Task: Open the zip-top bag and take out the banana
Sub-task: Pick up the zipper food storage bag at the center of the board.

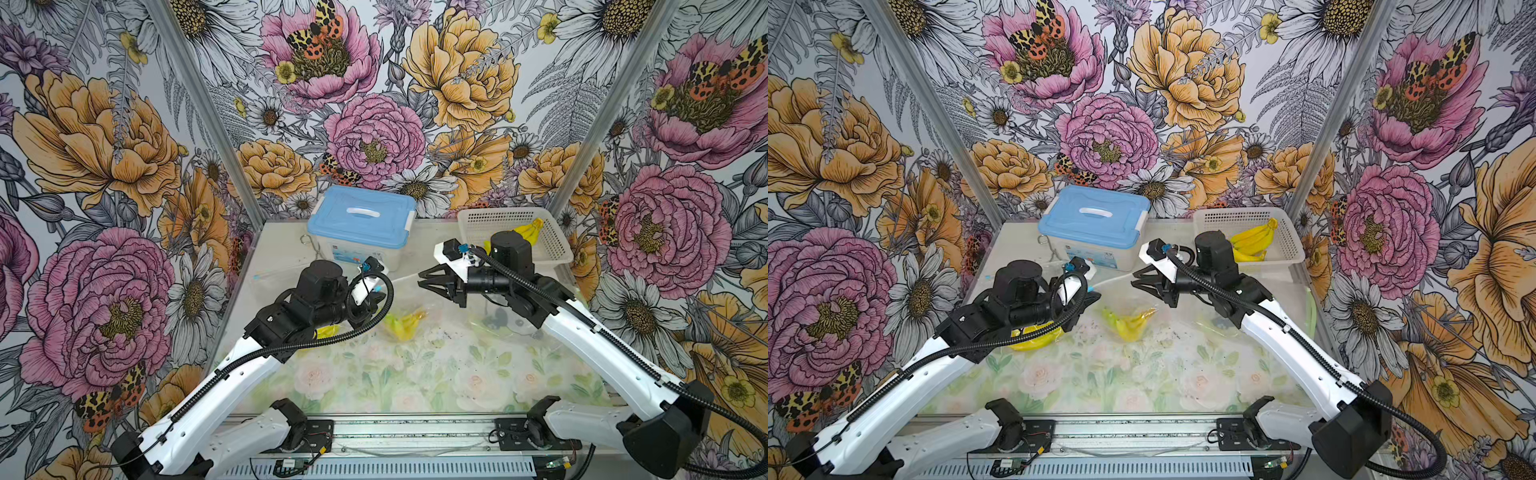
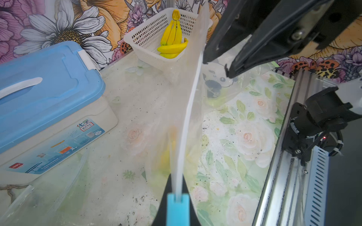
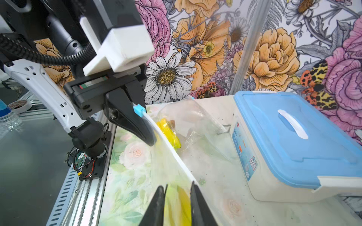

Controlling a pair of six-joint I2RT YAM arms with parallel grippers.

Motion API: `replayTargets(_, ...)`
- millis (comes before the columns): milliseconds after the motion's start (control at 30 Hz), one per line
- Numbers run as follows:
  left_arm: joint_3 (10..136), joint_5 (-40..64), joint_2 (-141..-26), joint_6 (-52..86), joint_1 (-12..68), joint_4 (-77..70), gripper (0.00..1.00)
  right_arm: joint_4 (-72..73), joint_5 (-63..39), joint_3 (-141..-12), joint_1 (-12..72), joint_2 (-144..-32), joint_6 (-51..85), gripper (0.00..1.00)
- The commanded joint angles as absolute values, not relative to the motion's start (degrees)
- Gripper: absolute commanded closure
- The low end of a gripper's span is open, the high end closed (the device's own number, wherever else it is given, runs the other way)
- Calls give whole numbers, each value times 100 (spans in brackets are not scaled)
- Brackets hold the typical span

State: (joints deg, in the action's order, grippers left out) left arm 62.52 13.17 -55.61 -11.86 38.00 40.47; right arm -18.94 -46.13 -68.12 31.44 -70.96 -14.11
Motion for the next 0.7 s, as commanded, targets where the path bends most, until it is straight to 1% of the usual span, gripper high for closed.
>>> replayTargets(0,6380,1594,-5505,-1298,3777,4157,100,-1795,-5015,-7209,3272,-7244,-1733,70)
replayTargets(33,6386,1611,-5518,-1305,3776,4165,100,-1796,-5019,-7238,3315,-7289,-1733,67)
replayTargets(100,6431,1639,-5567,-1356,3770,4212,100,-1793,-5066,-7255,3403,-7350,-1777,55)
replayTargets(133,6456,1655,-5596,-1393,3769,4233,100,-1805,-5097,-7260,3431,-7368,-1792,52)
replayTargets(200,6514,1670,-5660,-1458,3761,4302,100,-1806,-5214,-7251,3455,-7386,-1844,42)
replayTargets(300,6574,1761,-5725,-1531,3753,4372,100,-1834,-5289,-7194,3480,-7399,-2018,35)
replayTargets(467,6690,1883,-5859,-1585,3753,4472,100,-1897,-5246,-7169,3489,-7444,-2312,34)
replayTargets(667,6806,1960,-5997,-1615,3771,4474,100,-2000,-5258,-7175,3528,-7558,-2381,39)
